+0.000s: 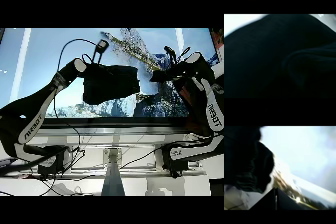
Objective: Fold the clothes and pants, and hang the long-sleeved shirts on hangers.
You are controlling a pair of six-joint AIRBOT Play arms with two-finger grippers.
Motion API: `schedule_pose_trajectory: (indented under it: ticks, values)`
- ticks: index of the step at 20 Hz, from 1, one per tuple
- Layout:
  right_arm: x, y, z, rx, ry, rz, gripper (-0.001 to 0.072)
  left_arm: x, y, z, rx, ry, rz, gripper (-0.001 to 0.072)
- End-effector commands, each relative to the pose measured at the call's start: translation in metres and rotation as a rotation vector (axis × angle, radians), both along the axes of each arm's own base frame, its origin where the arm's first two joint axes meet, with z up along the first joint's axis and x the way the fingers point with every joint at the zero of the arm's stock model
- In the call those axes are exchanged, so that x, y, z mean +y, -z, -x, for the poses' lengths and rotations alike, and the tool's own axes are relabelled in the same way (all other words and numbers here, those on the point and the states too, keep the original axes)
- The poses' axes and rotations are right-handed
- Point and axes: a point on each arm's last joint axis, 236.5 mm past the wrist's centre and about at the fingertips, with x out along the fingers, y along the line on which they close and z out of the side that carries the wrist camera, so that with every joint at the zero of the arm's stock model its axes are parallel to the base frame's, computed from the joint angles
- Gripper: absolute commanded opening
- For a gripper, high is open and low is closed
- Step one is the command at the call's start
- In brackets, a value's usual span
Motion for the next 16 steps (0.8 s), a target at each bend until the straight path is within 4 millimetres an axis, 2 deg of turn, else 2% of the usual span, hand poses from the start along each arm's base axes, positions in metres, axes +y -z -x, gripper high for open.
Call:
schedule_pose_trajectory:
  ticks: [1,2,3,5,8,10,11,13,16]
  values:
    - [0.021,-0.023,-0.021,-0.100,0.030,-0.132,0.0222,-0.040,-0.001,0.111,0.246,0.323,0.035,0.0015]
    - [0.021,-0.023,-0.022,-0.084,0.054,-0.136,0.0488,-0.046,-0.002,0.131,0.281,0.378,0.033,0.0015]
    - [0.020,-0.021,-0.022,-0.059,0.086,-0.138,0.0609,-0.050,-0.002,0.147,0.301,0.420,0.025,0.0015]
    - [0.018,-0.015,-0.021,-0.028,0.105,-0.131,0.0634,-0.055,0.001,0.164,0.304,0.473,-0.003,0.0015]
    - [0.024,0.001,-0.018,0.024,0.114,-0.132,0.0637,-0.050,0.008,0.160,0.277,0.477,-0.040,0.0015]
    - [0.036,0.017,-0.014,0.076,0.114,-0.139,0.0639,-0.046,0.008,0.151,0.271,0.453,-0.037,0.0015]
    - [0.046,0.027,-0.010,0.109,0.099,-0.145,0.0692,-0.043,0.009,0.144,0.266,0.435,-0.035,0.0015]
    - [0.070,0.041,-0.001,0.160,0.076,-0.160,0.0718,-0.034,0.015,0.123,0.226,0.387,-0.055,0.0015]
    - [0.106,0.036,0.004,0.156,0.010,-0.198,0.0717,-0.022,0.020,0.096,0.199,0.314,-0.055,0.0015]
